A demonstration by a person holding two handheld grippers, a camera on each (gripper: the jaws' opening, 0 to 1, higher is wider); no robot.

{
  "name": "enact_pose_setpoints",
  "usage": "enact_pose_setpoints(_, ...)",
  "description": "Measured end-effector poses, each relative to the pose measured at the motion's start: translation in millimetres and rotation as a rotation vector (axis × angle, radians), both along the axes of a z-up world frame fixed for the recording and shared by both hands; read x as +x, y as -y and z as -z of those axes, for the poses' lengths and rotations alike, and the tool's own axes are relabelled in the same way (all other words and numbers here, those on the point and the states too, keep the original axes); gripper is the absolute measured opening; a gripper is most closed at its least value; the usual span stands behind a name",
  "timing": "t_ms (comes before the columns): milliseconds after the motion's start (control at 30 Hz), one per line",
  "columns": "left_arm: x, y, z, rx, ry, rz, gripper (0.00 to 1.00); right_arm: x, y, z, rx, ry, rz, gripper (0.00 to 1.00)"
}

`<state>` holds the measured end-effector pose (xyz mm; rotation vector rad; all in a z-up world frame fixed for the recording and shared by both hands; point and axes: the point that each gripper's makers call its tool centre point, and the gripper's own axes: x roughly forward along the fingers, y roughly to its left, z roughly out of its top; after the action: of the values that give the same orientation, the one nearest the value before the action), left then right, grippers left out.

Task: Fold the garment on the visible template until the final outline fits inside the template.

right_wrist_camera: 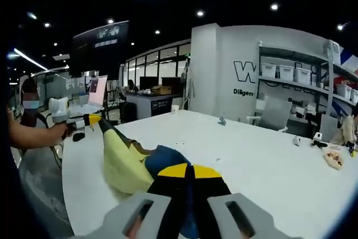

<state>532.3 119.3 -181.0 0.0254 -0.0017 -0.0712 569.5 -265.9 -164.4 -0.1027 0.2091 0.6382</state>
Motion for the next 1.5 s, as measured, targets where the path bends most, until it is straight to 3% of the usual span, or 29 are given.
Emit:
enact_pose_setpoints(267,-6.3,-4,-23.8,0.003,0.052,-0.008,0.0,3,3,-22.8,0.099,0.037,0.022,0.0)
enact_pose_setpoints(300,-12.9,-9,-43.5,-0.014,0.101,-0.015,0.0,1,6,-59.0,0.244,0.105,0.048,0.0)
enact_pose_setpoints(367,-15.7,-8,-51.0,-0.021,0.117,-0.007,0.0,0,9,-70.9,0.274,0.133,0.063,0.0)
enact_pose_setpoints(533,-21.6,-12,-54.7,-0.031,0.123,-0.011,0.0,-1,14,-71.1,0.293,0.131,0.075,0.0)
enact_pose_setpoints(700,-22.0,-11,-30.5,-0.012,0.071,0.0,0.0,0,21,-41.2,0.232,0.065,0.108,0.0)
enact_pose_setpoints(900,-25.7,-7,2.2,-0.013,0.001,0.003,0.0,-9,34,8.0,0.17,-0.021,0.17,0.0)
enact_pose_setpoints(1033,-28.2,1,4.7,-0.008,-0.013,0.018,0.0,-11,42,28.1,0.161,-0.045,0.206,0.0)
enact_pose_setpoints(1067,-30.0,8,3.4,-0.009,-0.007,0.045,0.0,-18,49,46.4,0.101,-0.073,0.235,0.0)
enact_pose_setpoints(1200,-33.7,23,5.1,0.016,-0.006,0.098,0.0,-28,54,84.9,0.107,-0.153,0.272,0.0)
enact_pose_setpoints(1400,-40.8,45,18.8,0.045,-0.035,0.158,0.0,-45,50,155.5,0.027,-0.274,0.271,0.0)
enact_pose_setpoints(1500,-42.4,49,21.5,0.053,-0.042,0.174,0.0,-45,47,162.8,0.035,-0.267,0.277,0.0)
